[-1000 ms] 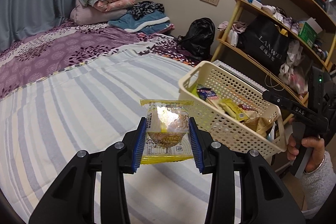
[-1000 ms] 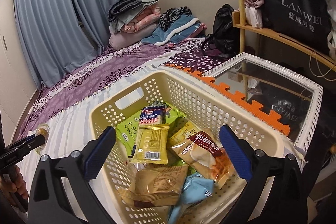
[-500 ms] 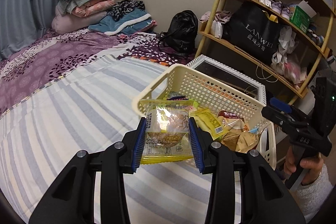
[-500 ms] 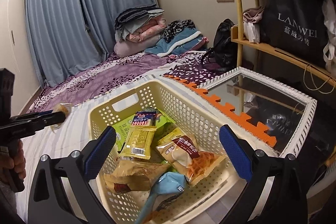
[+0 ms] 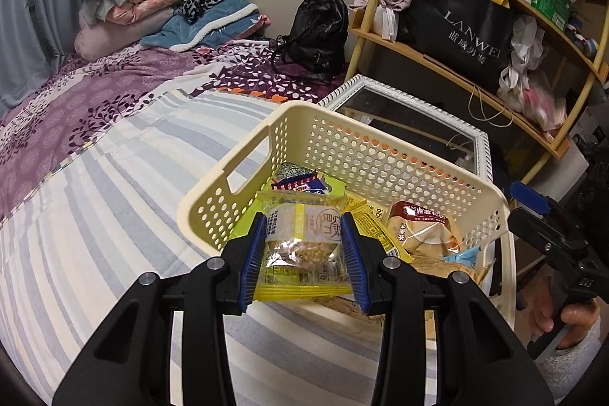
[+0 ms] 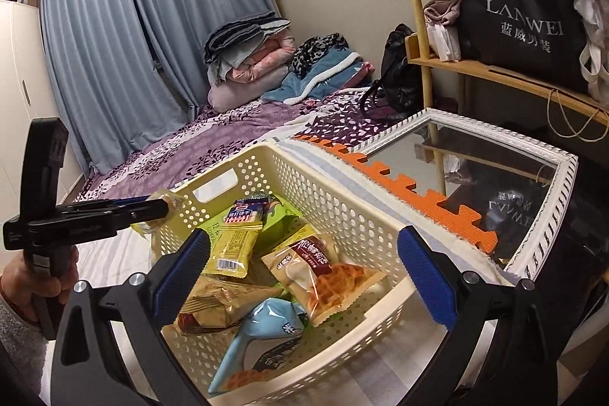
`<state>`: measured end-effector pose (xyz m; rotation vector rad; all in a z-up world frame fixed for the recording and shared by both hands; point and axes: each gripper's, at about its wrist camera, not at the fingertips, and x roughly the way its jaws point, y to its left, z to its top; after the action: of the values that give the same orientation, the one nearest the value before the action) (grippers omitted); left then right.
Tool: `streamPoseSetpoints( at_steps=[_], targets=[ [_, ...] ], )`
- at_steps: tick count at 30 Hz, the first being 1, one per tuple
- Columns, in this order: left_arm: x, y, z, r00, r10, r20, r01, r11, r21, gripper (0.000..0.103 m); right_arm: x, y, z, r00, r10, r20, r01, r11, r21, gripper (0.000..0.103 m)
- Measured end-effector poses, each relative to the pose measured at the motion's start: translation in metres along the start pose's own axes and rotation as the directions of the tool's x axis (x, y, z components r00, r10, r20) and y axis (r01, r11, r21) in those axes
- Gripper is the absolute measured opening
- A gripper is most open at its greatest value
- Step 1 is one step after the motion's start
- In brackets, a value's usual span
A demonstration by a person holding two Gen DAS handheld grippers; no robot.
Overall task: Organize snacks
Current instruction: 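Lower the pastry packet into the basket and open the left tool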
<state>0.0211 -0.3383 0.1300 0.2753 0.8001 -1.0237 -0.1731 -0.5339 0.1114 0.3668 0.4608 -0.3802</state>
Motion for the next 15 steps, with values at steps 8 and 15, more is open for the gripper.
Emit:
streamPoseSetpoints(
  at_steps=[8,15],
  targets=[
    [0.01,-0.009,0.007,1.0,0.011,-0.002,-0.011,0.999,0.033,0.04,0.0,-0.004,-0.002,1.0,0.002,0.0,-0.002,1.0,0.01,0.098],
    [0.009,-0.015,0.005,0.998,0.058,0.01,-0.059,0.996,0.066,0.059,-0.001,0.0,-0.002,1.0,0.003,0.0,-0.003,1.0,0.003,0.098]
  ],
)
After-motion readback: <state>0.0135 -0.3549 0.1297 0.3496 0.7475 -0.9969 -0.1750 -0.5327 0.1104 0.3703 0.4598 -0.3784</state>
